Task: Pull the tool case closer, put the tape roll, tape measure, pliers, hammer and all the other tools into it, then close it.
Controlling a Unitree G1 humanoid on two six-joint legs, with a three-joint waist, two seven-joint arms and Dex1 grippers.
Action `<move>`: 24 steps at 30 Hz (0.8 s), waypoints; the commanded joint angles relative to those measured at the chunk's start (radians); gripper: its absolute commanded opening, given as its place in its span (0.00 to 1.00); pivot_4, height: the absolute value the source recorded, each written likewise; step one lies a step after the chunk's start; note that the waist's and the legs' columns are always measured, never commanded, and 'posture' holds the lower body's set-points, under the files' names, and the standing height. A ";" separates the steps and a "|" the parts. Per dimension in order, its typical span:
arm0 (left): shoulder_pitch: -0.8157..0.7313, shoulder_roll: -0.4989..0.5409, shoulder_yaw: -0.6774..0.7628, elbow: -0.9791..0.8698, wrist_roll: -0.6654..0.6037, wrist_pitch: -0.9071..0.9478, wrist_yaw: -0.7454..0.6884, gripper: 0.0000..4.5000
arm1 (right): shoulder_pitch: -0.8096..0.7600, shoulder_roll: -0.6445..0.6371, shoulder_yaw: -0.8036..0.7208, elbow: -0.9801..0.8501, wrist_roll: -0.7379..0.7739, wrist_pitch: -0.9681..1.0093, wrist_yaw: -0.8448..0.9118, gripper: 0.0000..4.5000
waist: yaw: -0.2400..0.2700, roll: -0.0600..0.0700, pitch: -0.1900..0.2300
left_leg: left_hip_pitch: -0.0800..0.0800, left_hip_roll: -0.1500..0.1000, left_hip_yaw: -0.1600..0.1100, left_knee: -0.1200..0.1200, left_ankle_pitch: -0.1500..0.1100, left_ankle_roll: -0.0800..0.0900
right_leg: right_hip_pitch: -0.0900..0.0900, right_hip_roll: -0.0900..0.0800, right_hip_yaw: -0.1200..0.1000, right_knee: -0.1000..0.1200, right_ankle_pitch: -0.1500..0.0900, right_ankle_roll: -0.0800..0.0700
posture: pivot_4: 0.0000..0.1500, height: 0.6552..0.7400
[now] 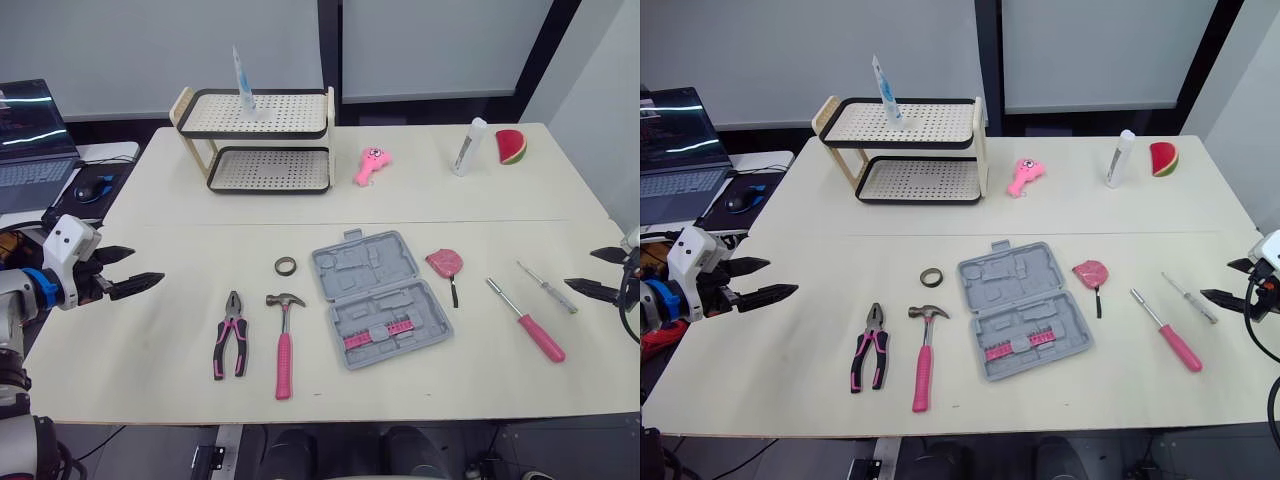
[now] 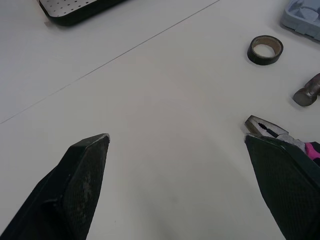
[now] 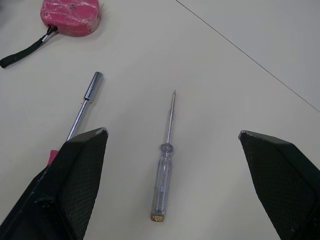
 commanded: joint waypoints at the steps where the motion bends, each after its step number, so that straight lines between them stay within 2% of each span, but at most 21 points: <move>1: -0.021 0.005 0.002 0.007 0.006 -0.008 0.012 1.00 | -0.015 -0.023 -0.010 -0.012 -0.002 -0.006 0.001 0.99 | 0.000 0.000 0.000 | 0.000 0.000 0.000 0.000 0.000 0.000 | 0.000 0.000 0.000 0.000 0.000 0.000 | 1.00 1.00; 7: -0.065 0.005 -0.006 0.033 0.013 0.005 0.020 1.00 | -0.019 -0.016 -0.005 -0.029 -0.001 0.005 0.003 0.99 | 0.000 0.000 0.000 | 0.000 0.000 0.000 0.000 0.000 0.000 | 0.000 0.000 0.000 0.000 0.000 0.000 | 1.00 1.00; 24: -0.062 0.006 -0.017 0.030 0.008 0.033 -0.012 1.00 | -0.028 -0.018 0.008 -0.038 -0.013 0.010 0.011 0.99 | -0.003 0.000 0.000 | 0.000 0.000 0.001 0.000 0.000 0.000 | -0.001 0.000 0.000 0.002 0.000 0.000 | 1.00 1.00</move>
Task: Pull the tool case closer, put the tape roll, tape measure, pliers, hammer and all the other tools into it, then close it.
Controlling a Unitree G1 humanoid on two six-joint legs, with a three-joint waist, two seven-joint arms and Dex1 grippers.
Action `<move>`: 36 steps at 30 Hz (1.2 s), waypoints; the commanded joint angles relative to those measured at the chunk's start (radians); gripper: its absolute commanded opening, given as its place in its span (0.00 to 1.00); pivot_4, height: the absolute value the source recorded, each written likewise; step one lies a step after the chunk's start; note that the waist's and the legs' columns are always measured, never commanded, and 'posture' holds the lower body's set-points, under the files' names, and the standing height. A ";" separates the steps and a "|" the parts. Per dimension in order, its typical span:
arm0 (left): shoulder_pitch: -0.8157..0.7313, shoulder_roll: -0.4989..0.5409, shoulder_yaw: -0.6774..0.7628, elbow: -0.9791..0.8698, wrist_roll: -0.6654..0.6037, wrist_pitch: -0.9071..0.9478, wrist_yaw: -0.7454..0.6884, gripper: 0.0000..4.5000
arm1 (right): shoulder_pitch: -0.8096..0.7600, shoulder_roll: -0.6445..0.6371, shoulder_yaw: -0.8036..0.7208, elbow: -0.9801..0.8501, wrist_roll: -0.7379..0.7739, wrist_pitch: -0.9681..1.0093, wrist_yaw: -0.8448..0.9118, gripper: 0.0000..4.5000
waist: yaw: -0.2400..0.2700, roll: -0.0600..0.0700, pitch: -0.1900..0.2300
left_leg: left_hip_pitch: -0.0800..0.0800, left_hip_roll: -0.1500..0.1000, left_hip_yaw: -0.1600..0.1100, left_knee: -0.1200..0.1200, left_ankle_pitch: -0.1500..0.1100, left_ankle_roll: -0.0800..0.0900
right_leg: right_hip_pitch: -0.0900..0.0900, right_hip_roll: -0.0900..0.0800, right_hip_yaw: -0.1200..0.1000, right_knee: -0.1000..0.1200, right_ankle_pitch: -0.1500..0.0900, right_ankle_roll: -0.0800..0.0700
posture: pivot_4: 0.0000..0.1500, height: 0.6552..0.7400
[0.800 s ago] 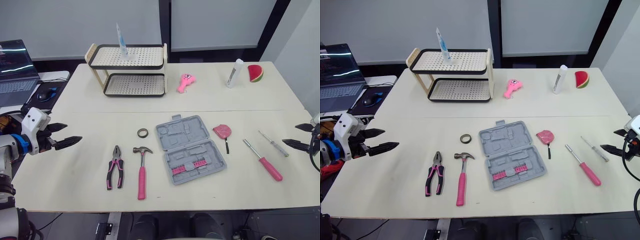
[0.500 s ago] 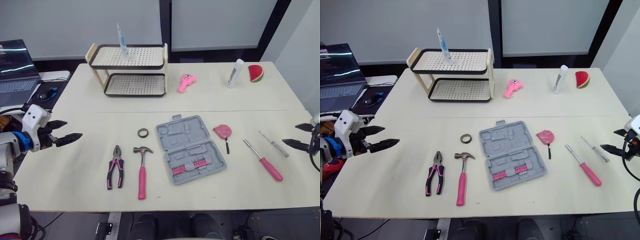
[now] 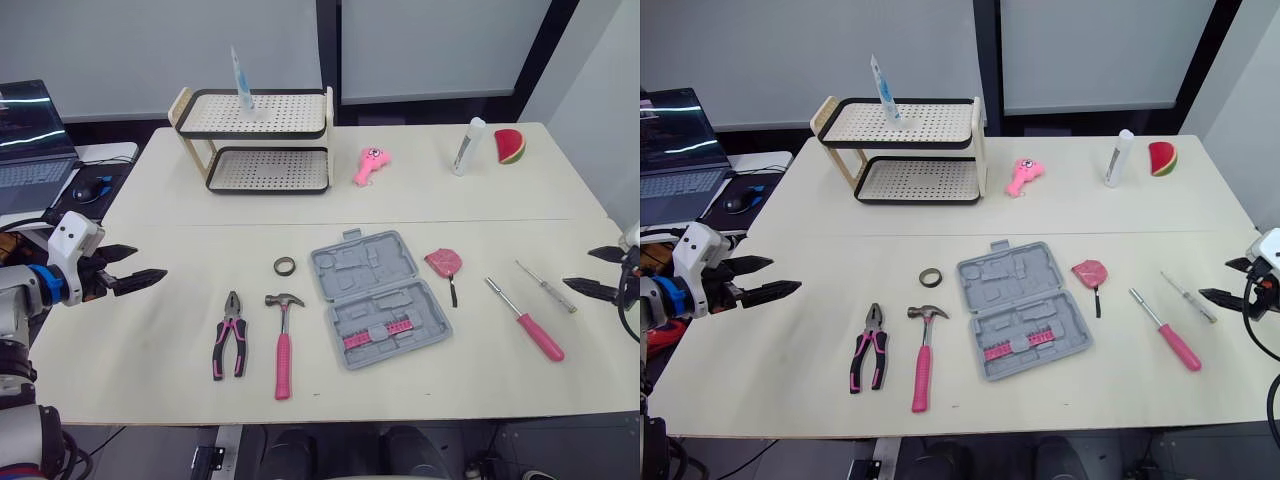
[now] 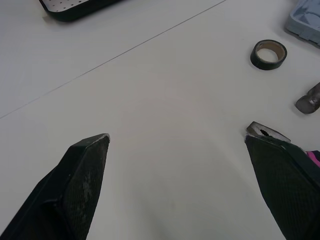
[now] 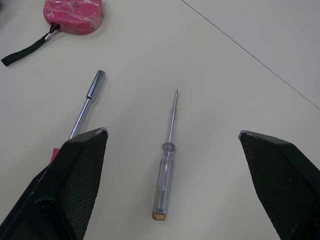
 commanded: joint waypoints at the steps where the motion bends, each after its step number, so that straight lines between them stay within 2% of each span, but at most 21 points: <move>1: 0.006 0.014 0.016 -0.035 -0.014 0.000 -0.016 1.00 | -0.018 -0.012 -0.004 -0.045 0.001 0.000 0.005 0.99 | 0.000 0.000 0.000 | 0.000 0.000 0.000 0.000 0.000 0.000 | 0.000 0.000 0.000 0.000 0.000 0.000 | 1.00 1.00; 3: 0.030 0.012 0.029 -0.083 -0.039 0.011 -0.037 1.00 | -0.012 0.003 -0.001 -0.093 0.013 0.017 0.017 0.99 | -0.002 0.000 0.000 | 0.000 0.000 0.000 0.000 0.000 0.000 | 0.000 0.000 0.000 0.000 0.000 0.000 | 1.00 1.00; 5: 0.058 0.003 0.041 -0.161 -0.076 0.049 -0.055 0.91 | 0.009 0.030 0.003 -0.190 0.038 0.059 0.038 1.00 | -0.004 0.000 0.000 | 0.000 0.001 0.000 0.000 0.000 0.000 | -0.001 0.000 0.000 0.000 0.000 0.000 | 1.00 1.00; 6: 0.079 -0.002 0.047 -0.215 -0.098 0.070 -0.065 0.86 | 0.024 0.044 0.002 -0.250 0.052 0.088 0.042 0.96 | -0.006 0.000 0.000 | -0.001 0.001 0.000 0.000 0.000 0.000 | -0.001 0.000 0.000 0.000 0.000 0.000 | 1.00 1.00; 8: 0.131 -0.013 0.045 -0.337 -0.130 0.111 -0.069 0.73 | 0.055 0.068 0.012 -0.367 0.061 0.132 0.041 0.86 | -0.007 0.000 0.000 | -0.001 0.002 0.000 0.000 0.000 0.000 | -0.001 0.000 0.000 0.001 0.000 0.000 | 1.00 1.00; 11: 0.214 -0.055 0.016 -0.576 -0.163 0.186 -0.033 0.51 | 0.083 0.117 0.069 -0.546 0.041 0.184 0.021 0.62 | -0.005 0.000 0.000 | -0.002 0.002 0.000 0.001 0.000 0.000 | -0.001 0.000 0.001 0.001 0.000 0.000 | 1.00 1.00; 13: 0.251 -0.085 -0.017 -0.703 -0.158 0.220 0.003 0.36 | 0.082 0.153 0.113 -0.632 0.019 0.217 0.000 0.51 | -0.001 0.000 0.000 | -0.003 0.002 0.000 0.002 0.000 0.000 | 0.000 0.000 0.001 0.000 0.000 0.000 | 1.00 1.00; 18: 0.284 -0.167 -0.131 -0.838 -0.097 0.247 0.096 0.00 | 0.048 0.250 0.198 -0.743 0.001 0.294 -0.046 0.27 | 0.011 0.000 0.000 | -0.003 0.002 -0.001 0.005 0.000 0.000 | 0.000 0.000 0.002 0.001 0.000 0.000 | 1.00 1.00; 21: 0.274 -0.221 -0.207 -0.845 -0.052 0.250 0.138 0.00 | 0.021 0.293 0.269 -0.739 -0.058 0.270 -0.063 0.13 | 0.015 0.000 0.000 | -0.004 0.001 -0.001 0.007 0.000 0.000 | 0.001 0.000 0.001 0.001 0.000 0.000 | 1.00 1.00; 24: 0.245 -0.280 -0.267 -0.846 -0.031 0.266 0.168 0.00 | -0.026 0.311 0.349 -0.662 -0.161 0.153 -0.099 0.01 | 0.016 0.000 0.000 | -0.005 0.001 -0.002 0.009 0.000 0.000 | 0.000 0.001 0.001 0.001 0.000 0.000 | 1.00 1.00; 36: 0.193 -0.415 -0.415 -0.801 0.073 0.253 0.256 0.00 | -0.165 0.382 0.454 -0.402 -0.319 -0.015 -0.171 0.01 | 0.017 0.000 0.000 | -0.005 0.001 -0.001 0.010 0.000 0.000 | 0.000 0.002 -0.001 0.001 0.000 0.000 | 1.00 1.00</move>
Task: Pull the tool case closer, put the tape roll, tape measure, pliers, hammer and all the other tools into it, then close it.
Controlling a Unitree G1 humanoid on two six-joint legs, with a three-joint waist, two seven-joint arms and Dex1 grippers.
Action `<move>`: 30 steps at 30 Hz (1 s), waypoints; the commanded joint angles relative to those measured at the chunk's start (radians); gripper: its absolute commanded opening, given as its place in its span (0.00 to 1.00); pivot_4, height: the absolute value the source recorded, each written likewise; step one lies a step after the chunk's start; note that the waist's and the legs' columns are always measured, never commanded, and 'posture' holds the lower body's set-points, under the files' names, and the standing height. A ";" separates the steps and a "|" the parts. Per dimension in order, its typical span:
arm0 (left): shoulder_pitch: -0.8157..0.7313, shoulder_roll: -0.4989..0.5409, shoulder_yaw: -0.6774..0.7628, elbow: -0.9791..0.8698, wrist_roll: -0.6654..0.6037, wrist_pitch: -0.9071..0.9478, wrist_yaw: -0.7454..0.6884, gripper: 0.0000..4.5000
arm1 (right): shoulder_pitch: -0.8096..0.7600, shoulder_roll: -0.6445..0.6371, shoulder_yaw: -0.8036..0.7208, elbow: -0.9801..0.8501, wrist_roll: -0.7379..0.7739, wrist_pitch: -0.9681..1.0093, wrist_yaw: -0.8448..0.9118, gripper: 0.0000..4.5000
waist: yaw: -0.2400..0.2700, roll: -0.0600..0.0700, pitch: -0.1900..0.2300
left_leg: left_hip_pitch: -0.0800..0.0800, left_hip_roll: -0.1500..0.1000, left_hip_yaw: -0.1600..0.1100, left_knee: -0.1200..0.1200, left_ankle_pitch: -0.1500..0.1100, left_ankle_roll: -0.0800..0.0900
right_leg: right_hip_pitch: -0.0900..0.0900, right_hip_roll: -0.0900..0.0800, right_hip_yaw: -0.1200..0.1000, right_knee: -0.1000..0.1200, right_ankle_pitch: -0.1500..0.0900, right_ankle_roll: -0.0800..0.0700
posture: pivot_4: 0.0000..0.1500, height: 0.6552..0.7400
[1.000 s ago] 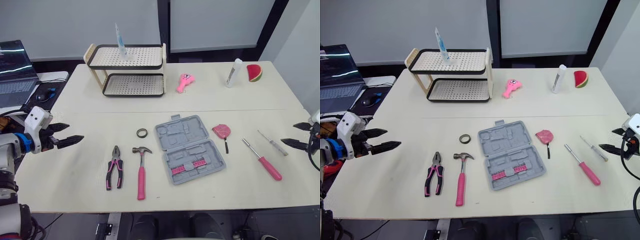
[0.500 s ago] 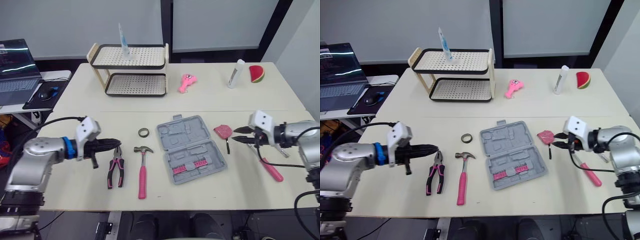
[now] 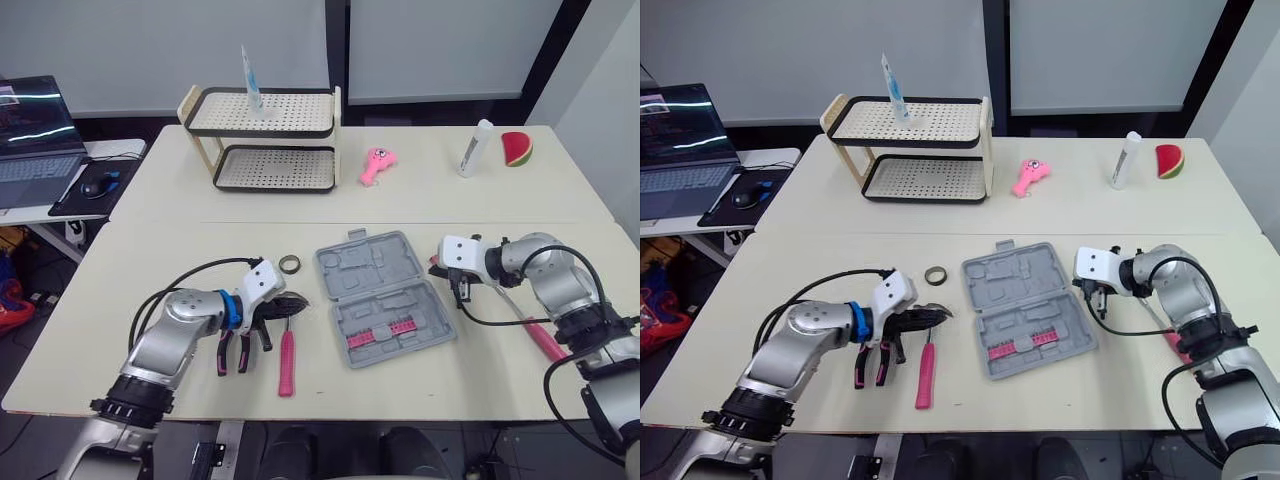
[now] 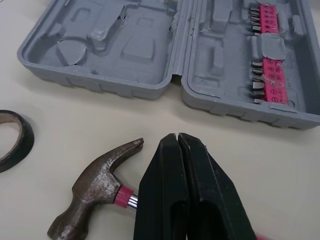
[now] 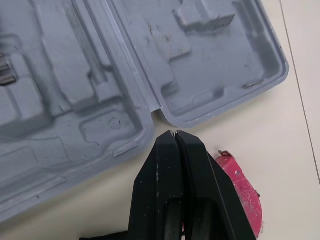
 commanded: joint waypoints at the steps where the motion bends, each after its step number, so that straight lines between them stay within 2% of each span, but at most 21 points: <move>1: -0.019 -0.022 -0.023 -0.006 0.024 -0.005 0.023 0.00 | -0.043 0.003 0.003 0.042 -0.029 -0.047 -0.020 0.01 | 0.000 0.000 0.000 | 0.000 0.000 0.000 0.000 0.000 0.000 | 0.000 0.000 0.000 0.000 0.000 0.000 | 1.00 1.00; 12: -0.087 -0.140 -0.108 0.123 0.110 -0.011 0.095 0.00 | -0.112 0.051 0.054 0.207 -0.116 -0.149 -0.058 0.01 | -0.001 0.000 0.000 | 0.000 0.000 0.001 0.001 0.000 0.000 | 0.000 0.001 0.000 0.000 0.000 0.000 | 1.00 1.00; 17: -0.098 -0.168 -0.124 0.136 0.116 -0.003 0.086 0.00 | -0.123 0.080 0.060 0.249 -0.125 -0.161 -0.063 0.01 | -0.004 0.000 0.000 | 0.000 0.000 0.001 0.001 0.000 0.000 | 0.000 0.003 0.000 0.000 0.000 0.000 | 1.00 1.00; 23: -0.150 -0.199 -0.136 0.198 0.151 -0.036 0.099 0.00 | -0.102 0.080 0.067 0.240 -0.122 -0.153 -0.022 0.01 | -0.003 0.000 0.000 | 0.000 0.000 0.001 0.001 0.000 0.000 | 0.000 0.003 0.000 0.000 0.000 0.000 | 1.00 1.00; 30: -0.184 -0.222 -0.165 0.209 0.167 -0.048 0.053 0.00 | -0.040 0.067 0.050 0.136 -0.084 -0.095 0.029 0.01 | 0.000 0.000 0.000 | 0.000 0.000 0.001 0.001 0.000 0.000 | 0.001 0.003 0.000 0.000 0.000 0.000 | 1.00 1.00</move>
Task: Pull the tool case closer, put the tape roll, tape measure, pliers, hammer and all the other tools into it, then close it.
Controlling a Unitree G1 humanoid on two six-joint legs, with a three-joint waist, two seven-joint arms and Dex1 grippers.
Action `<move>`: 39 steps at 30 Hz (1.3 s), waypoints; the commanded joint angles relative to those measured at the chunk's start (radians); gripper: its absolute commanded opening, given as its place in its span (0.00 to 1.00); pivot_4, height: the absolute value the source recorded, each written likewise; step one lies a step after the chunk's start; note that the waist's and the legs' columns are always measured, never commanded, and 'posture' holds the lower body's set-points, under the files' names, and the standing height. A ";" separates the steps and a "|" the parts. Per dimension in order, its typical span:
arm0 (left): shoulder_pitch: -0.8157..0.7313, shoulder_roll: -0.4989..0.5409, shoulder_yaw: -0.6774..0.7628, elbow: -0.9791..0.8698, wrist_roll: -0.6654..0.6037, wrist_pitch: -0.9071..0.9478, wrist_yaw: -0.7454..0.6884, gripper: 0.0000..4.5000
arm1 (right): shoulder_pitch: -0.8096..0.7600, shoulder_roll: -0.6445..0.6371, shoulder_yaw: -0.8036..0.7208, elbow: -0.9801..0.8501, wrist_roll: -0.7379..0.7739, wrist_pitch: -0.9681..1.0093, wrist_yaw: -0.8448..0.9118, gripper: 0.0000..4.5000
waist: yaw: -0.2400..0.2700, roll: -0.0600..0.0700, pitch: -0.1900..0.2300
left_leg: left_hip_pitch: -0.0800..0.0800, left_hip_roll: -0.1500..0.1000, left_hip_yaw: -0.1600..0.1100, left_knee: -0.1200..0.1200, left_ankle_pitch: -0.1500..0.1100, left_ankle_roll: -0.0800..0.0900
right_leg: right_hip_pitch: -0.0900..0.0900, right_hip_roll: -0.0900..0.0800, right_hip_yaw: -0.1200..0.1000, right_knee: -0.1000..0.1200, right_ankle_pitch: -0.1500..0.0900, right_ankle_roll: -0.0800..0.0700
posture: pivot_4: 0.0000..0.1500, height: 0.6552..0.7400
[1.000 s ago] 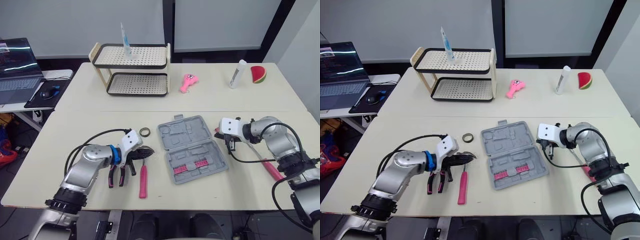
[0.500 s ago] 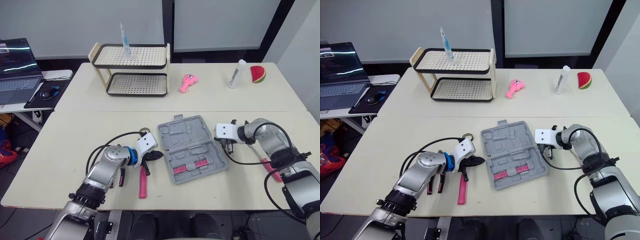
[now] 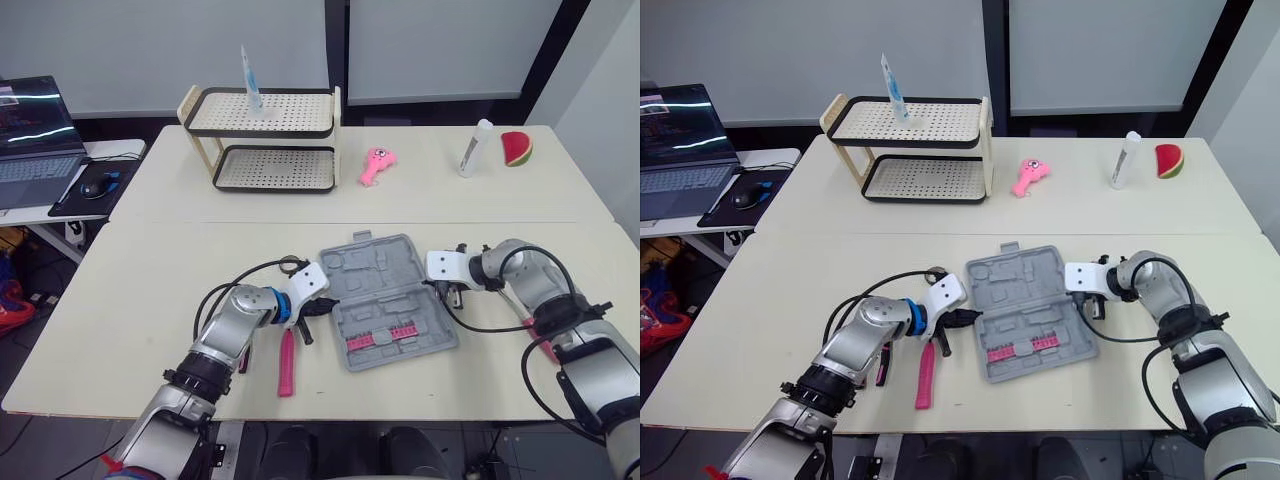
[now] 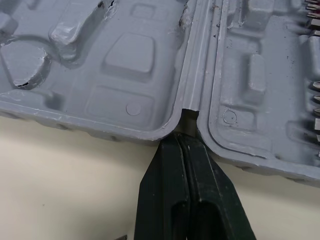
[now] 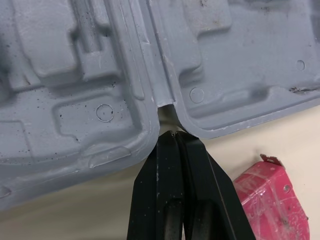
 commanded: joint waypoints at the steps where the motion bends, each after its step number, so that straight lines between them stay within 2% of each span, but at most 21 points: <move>1: -0.021 -0.013 -0.032 -0.029 0.003 -0.026 -0.038 0.00 | 0.040 0.003 -0.020 -0.094 0.040 0.035 0.039 0.01 | 0.002 0.000 0.000 | 0.000 0.000 0.000 0.000 0.000 0.000 | 0.000 0.000 0.000 0.000 0.000 0.000 | 1.00 1.00; 5: -0.036 -0.012 -0.065 -0.024 0.020 -0.040 -0.088 0.00 | 0.108 -0.013 -0.043 -0.219 0.063 0.099 0.065 0.01 | 0.008 0.000 0.000 | 0.000 0.000 0.000 0.000 0.000 0.000 | 0.000 0.000 0.000 -0.001 0.000 0.000 | 1.00 1.00; 9: -0.058 -0.009 -0.122 -0.016 0.053 -0.128 -0.160 0.00 | 0.195 -0.048 -0.073 -0.366 0.087 0.166 0.081 0.01 | 0.019 0.000 0.000 | 0.000 0.000 0.000 0.000 0.000 0.000 | 0.001 0.000 0.000 -0.002 0.000 0.000 | 1.00 1.00; 15: -0.066 -0.011 -0.183 -0.018 0.081 -0.229 -0.251 0.00 | 0.401 -0.133 -0.144 -0.653 0.138 0.297 0.107 0.01 | 0.029 0.000 0.000 | -0.001 -0.001 -0.002 0.000 0.000 0.001 | 0.003 0.000 0.000 -0.005 0.000 0.000 | 1.00 1.00; 23: 0.007 0.025 -0.194 -0.128 0.066 -0.233 -0.328 0.00 | 0.575 -0.179 -0.203 -0.889 0.181 0.436 0.096 0.01 | 0.022 0.000 0.000 | -0.001 0.000 -0.002 0.000 -0.001 0.001 | 0.003 0.000 0.000 -0.005 0.000 0.000 | 1.00 1.00; 28: 0.026 0.008 -0.192 -0.144 0.076 -0.229 -0.314 0.00 | 0.634 -0.179 -0.221 -0.966 0.187 0.489 0.076 0.01 | 0.024 0.000 0.000 | -0.001 0.000 -0.002 0.000 -0.001 0.002 | 0.003 0.000 0.000 -0.006 0.000 0.000 | 1.00 1.00; 33: -0.021 -0.030 -0.187 -0.079 0.101 -0.264 -0.278 0.00 | 0.650 -0.183 -0.242 -0.981 0.184 0.512 0.053 0.01 | 0.025 0.000 0.000 | -0.001 0.000 -0.002 0.000 -0.001 0.002 | 0.003 0.000 0.000 -0.006 0.000 0.000 | 1.00 1.00; 39: -0.053 -0.047 -0.210 -0.038 0.114 -0.292 -0.317 0.00 | 0.689 -0.216 -0.262 -1.013 0.199 0.543 0.076 0.01 | 0.026 -0.001 0.000 | -0.001 -0.001 -0.002 0.000 -0.001 0.002 | 0.004 0.000 0.000 -0.007 0.000 0.000 | 1.00 1.00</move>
